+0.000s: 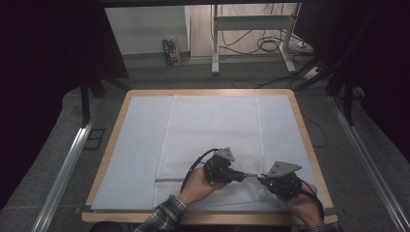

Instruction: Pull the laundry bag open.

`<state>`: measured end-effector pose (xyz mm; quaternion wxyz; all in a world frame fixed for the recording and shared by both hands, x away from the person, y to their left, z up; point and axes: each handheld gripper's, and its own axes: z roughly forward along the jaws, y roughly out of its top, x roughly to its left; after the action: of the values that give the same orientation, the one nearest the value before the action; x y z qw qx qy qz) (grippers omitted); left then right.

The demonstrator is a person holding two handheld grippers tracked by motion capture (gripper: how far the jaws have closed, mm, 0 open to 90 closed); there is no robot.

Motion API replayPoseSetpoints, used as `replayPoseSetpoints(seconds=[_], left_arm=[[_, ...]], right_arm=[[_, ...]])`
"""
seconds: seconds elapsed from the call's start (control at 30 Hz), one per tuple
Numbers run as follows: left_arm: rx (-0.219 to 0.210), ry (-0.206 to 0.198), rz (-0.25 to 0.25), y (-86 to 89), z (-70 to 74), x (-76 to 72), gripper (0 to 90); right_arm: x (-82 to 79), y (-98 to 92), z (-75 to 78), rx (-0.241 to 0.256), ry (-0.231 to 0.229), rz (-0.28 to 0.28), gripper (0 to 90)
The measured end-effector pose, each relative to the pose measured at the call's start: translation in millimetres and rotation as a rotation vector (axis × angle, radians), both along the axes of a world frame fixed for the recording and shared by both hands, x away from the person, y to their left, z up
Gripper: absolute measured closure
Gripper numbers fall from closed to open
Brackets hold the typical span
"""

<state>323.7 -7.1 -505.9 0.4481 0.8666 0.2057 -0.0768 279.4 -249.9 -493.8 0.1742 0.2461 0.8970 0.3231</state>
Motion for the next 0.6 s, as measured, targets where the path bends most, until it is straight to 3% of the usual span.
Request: replayPoseSetpoints(seconds=[0.5, 0.6], left_arm=[[0.027, -0.015, 0.009, 4.4, 1.0, -3.4, 87.2], [0.012, 0.001, 0.017, 9.1, 0.4, -1.7, 87.2]], right_arm=[[-1.2, 3.3, -1.2, 0.008, 0.019, -0.008, 83.9], [-0.1, 0.7, -1.3, 0.021, 0.031, -0.018, 83.9]])
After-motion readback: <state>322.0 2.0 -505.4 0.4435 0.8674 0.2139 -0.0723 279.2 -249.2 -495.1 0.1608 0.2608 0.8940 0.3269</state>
